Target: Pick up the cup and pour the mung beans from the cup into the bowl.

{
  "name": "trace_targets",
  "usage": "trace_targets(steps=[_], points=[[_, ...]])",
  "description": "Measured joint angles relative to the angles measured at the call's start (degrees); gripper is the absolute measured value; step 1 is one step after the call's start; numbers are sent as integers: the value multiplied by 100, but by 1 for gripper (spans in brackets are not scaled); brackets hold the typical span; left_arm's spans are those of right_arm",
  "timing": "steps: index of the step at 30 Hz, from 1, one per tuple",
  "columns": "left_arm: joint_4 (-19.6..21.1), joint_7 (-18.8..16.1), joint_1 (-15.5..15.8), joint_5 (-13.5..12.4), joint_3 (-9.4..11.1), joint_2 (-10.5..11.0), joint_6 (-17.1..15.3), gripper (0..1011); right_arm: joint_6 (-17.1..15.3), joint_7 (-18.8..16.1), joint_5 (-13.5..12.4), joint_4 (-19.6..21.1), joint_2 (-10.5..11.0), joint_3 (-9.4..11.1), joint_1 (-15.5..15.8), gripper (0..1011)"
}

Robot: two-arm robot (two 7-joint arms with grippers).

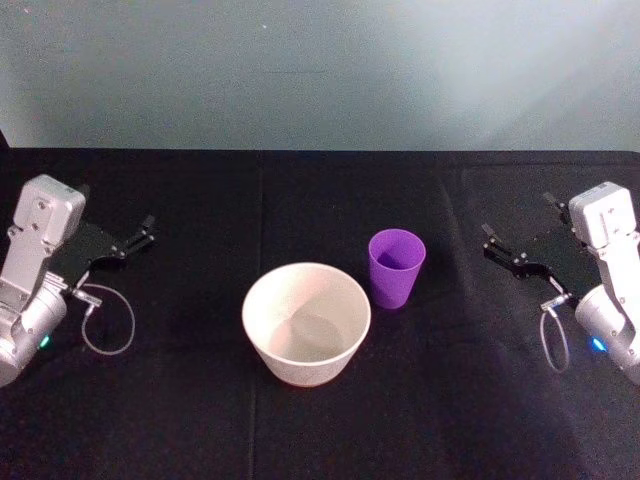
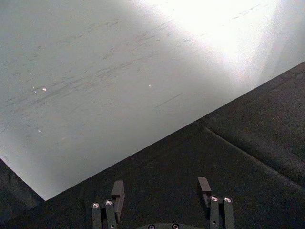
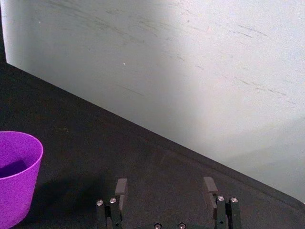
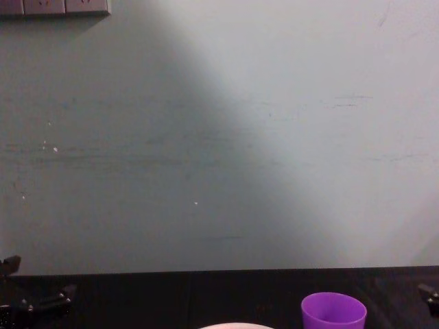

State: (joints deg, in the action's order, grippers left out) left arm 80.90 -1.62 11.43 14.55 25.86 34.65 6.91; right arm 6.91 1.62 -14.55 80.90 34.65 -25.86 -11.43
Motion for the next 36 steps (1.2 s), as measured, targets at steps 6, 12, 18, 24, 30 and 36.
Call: trace_targets(steps=[6,12,18,24,30,36], points=[[0,0,0,0,0,0,0,1000,0,0,0,0,0,0,0,1003],[0,0,0,0,0,0,0,1000,0,0,0,0,0,0,0,1003],[0,0,0,0,0,0,0,1000,0,0,0,0,0,0,0,1003],[0,0,0,0,0,0,0,1000,0,0,0,0,0,0,0,1003],[0,0,0,0,0,0,0,1000,0,0,0,0,0,0,0,1003],[0,0,0,0,0,0,0,1000,0,0,0,0,0,0,0,1003]])
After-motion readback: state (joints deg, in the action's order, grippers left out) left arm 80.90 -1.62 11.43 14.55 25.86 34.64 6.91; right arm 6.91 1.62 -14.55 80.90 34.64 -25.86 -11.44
